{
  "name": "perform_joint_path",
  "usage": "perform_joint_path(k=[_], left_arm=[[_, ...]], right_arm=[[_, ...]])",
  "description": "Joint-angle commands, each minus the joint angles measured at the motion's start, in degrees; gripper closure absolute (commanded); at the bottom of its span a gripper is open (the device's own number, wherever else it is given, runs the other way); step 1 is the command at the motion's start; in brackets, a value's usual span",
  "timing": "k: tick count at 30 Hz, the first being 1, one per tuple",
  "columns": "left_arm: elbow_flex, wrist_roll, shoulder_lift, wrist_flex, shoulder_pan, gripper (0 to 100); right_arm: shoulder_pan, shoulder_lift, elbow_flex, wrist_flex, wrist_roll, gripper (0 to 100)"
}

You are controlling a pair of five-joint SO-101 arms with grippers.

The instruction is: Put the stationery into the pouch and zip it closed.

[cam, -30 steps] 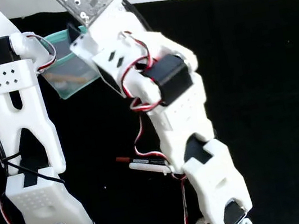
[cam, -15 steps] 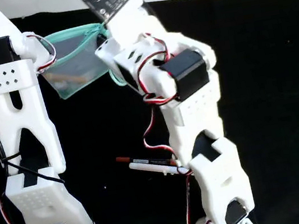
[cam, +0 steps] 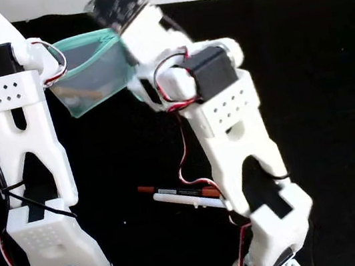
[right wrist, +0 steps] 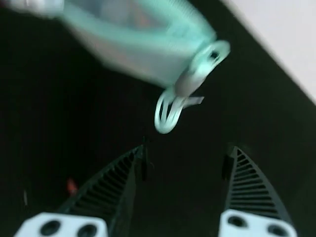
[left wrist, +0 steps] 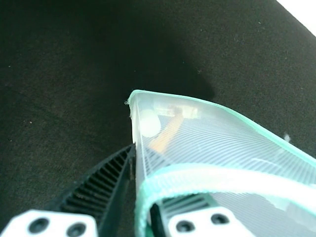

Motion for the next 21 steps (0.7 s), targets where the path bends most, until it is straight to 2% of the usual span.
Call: perform_joint_path(k=[1,8,15,21], left_arm=[[0.0,-0.4,1.1,-0.6,-0.7,99],[0.0,-0.4,1.1,-0.6,-0.7,99],[0.1,-0.4,1.2,-0.6,-0.7,99],[0.1,-0.4,1.2,-0.6,-0.7,99]], right_arm=[[-0.7,-6.4,11.6,0.5,5.4,75.0],[-0.9,-11.9,29.9,0.3,10.3,75.0],[-1.1,-12.5,42.4,-0.1,14.9,75.0],[-3.6,-12.3,53.9,-7.1,15.5,75.0]])
